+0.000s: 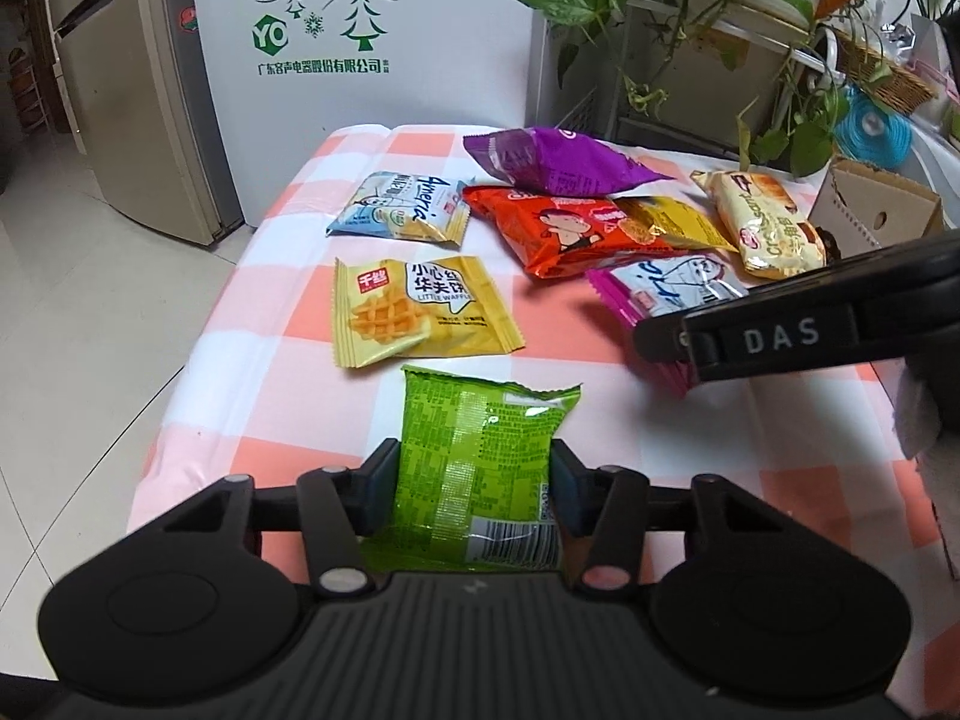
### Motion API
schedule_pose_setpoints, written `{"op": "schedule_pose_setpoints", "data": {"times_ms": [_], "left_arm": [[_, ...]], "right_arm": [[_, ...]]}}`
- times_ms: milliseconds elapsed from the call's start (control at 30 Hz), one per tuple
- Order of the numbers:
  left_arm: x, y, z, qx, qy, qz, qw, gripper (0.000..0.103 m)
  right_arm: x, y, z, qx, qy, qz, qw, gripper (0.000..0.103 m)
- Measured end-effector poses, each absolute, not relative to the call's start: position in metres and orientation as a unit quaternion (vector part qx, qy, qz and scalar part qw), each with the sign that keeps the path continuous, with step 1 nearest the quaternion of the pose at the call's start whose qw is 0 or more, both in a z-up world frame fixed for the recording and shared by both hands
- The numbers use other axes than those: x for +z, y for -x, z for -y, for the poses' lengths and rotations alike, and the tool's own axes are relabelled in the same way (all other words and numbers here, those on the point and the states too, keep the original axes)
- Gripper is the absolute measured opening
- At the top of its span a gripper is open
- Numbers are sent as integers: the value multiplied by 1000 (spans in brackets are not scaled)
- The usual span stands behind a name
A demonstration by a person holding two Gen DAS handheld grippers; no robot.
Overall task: Organize snacks
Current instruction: 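Close the right tool on the pink America bag while the left tool grasps the green bag, then lift both held bags and carry them over the cardboard box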
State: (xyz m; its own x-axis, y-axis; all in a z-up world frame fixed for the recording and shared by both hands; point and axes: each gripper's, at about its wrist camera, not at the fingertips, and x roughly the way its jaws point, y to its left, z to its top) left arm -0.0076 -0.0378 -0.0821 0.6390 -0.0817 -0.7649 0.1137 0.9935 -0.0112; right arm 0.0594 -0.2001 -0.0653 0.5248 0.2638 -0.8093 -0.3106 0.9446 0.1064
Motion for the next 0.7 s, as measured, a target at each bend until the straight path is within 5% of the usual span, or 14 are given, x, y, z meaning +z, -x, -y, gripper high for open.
{"op": "schedule_pose_setpoints", "data": {"times_ms": [700], "left_arm": [[-51, 28, 45, -39, -10, -396, 917, 51]], "right_arm": [[-36, -29, 219, 168, 22, -427, 888, 65]]}}
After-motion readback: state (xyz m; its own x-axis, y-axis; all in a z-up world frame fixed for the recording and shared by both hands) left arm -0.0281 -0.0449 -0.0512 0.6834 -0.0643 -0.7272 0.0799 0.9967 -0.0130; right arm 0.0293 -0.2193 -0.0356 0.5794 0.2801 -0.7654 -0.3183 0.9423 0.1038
